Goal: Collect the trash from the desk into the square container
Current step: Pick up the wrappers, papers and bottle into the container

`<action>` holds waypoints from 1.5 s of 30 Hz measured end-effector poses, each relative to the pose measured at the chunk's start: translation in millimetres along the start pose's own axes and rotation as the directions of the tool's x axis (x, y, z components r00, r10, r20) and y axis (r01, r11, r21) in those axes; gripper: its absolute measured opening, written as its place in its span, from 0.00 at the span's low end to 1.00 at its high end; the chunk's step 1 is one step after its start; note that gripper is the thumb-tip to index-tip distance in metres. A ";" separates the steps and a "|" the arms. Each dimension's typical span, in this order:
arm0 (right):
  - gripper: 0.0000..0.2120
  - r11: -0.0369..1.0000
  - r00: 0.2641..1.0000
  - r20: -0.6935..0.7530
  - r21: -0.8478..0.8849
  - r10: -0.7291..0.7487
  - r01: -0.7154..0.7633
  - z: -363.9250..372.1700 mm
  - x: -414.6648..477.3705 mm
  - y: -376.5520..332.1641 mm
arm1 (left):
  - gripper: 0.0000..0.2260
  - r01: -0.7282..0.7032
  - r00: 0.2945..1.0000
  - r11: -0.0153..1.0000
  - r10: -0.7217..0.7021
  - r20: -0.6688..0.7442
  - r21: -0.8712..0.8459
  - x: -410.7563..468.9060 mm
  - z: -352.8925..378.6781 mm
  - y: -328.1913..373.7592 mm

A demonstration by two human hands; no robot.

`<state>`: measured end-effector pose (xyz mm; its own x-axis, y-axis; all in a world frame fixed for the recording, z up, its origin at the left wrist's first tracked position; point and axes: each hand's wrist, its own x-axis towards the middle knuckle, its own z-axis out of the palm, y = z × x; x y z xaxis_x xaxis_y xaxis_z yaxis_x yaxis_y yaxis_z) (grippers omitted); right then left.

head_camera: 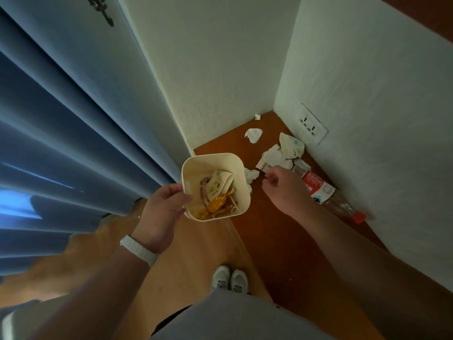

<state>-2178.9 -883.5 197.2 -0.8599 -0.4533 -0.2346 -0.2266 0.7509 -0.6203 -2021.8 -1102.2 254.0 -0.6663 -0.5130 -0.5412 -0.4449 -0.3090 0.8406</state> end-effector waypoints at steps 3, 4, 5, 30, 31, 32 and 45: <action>0.16 0.992 0.995 0.085 -0.122 0.048 -0.038 18.7 12.3 28.5 | 0.07 -0.014 1.000 1.000 0.013 -0.015 -0.010 2.0 -0.7 2.6; 0.18 0.986 0.993 0.108 -0.163 0.045 -0.027 25.4 15.5 35.8 | 0.07 -0.016 1.000 1.000 0.015 -0.020 -0.012 2.5 -1.7 3.3; 0.20 0.980 0.991 0.129 -0.200 0.031 -0.005 32.3 18.4 41.6 | 0.07 -0.015 1.000 1.000 0.015 -0.025 -0.018 2.7 -2.9 3.7; 0.15 0.850 0.960 0.242 -0.469 -0.139 0.241 78.5 47.7 44.5 | 0.07 0.004 0.997 0.999 -0.007 -0.081 -0.042 -19.8 -11.2 -8.9; 0.15 0.853 0.963 0.232 -0.468 -0.135 0.232 75.8 43.4 47.5 | 0.06 0.000 0.997 0.999 -0.002 -0.072 -0.033 -20.4 -9.4 -8.6; 0.16 0.855 0.966 0.220 -0.468 -0.133 0.224 72.6 38.8 50.7 | 0.06 -0.003 0.998 1.000 0.001 -0.063 -0.027 -21.1 -7.4 -8.2; 0.07 0.962 0.992 -0.072 -0.259 -0.101 0.080 10.2 -15.8 37.2 | 0.07 0.014 1.000 1.000 -0.014 0.023 0.025 -15.9 7.4 -5.4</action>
<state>-2169.1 -853.3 170.1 -0.8632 -0.4914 -0.1158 -0.4052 0.8112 -0.4216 -2013.2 -1086.5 257.9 -0.6733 -0.4902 -0.5535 -0.4687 -0.2960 0.8323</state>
